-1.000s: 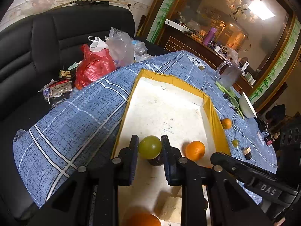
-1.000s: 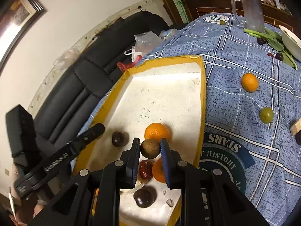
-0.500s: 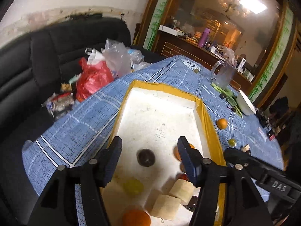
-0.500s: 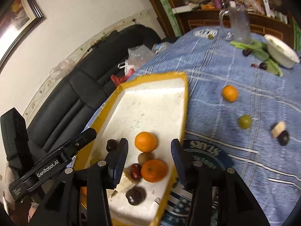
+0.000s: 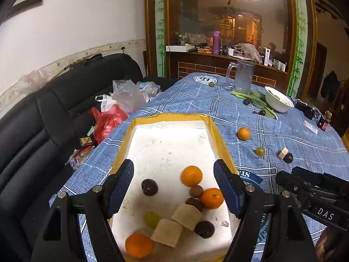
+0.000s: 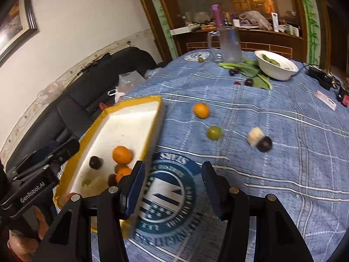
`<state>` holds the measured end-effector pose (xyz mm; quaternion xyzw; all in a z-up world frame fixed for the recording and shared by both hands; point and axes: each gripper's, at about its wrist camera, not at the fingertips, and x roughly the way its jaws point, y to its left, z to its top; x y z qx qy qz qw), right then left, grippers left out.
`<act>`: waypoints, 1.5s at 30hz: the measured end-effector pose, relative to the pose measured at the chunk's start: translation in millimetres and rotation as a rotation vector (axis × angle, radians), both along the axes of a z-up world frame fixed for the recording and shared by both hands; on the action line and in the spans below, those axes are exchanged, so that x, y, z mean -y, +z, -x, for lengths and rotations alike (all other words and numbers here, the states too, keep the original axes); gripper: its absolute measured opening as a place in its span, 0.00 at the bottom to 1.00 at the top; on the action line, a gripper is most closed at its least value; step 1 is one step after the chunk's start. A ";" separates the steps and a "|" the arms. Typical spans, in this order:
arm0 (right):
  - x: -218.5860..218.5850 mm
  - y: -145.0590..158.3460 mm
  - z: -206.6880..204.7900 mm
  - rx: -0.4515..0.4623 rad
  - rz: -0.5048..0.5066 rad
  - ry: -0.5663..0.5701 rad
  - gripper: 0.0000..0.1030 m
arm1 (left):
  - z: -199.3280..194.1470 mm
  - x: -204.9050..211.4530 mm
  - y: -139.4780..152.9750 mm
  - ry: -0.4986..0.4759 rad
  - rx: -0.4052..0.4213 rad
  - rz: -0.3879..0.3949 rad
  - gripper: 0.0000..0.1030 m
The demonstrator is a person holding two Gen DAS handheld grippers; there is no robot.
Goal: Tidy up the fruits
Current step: 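Move both open tools back toward the remaining fruit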
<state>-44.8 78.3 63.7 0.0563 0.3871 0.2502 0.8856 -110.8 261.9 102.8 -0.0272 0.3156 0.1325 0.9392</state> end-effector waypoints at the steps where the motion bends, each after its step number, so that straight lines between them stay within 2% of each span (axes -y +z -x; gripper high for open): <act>1: 4.9 -0.4 1.2 0.004 0.002 -0.008 0.57 | 0.3 3.9 1.1 -0.003 -0.001 -0.010 0.73; 15: 31.6 -0.7 14.0 0.030 0.013 -0.037 0.58 | 0.8 45.2 5.5 -0.078 -0.011 -0.067 0.74; 31: 40.6 -7.7 13.2 0.005 0.017 -0.053 0.61 | -5.6 51.3 -4.0 -0.109 -0.050 -0.039 0.77; 39: 63.4 -15.8 7.3 -0.021 0.046 -0.098 0.61 | -15.0 46.3 -13.3 -0.115 -0.079 0.009 0.77; 45: 90.2 -21.1 -14.5 -0.046 0.078 -0.158 0.61 | -19.9 42.6 -15.0 -0.143 -0.087 0.107 0.77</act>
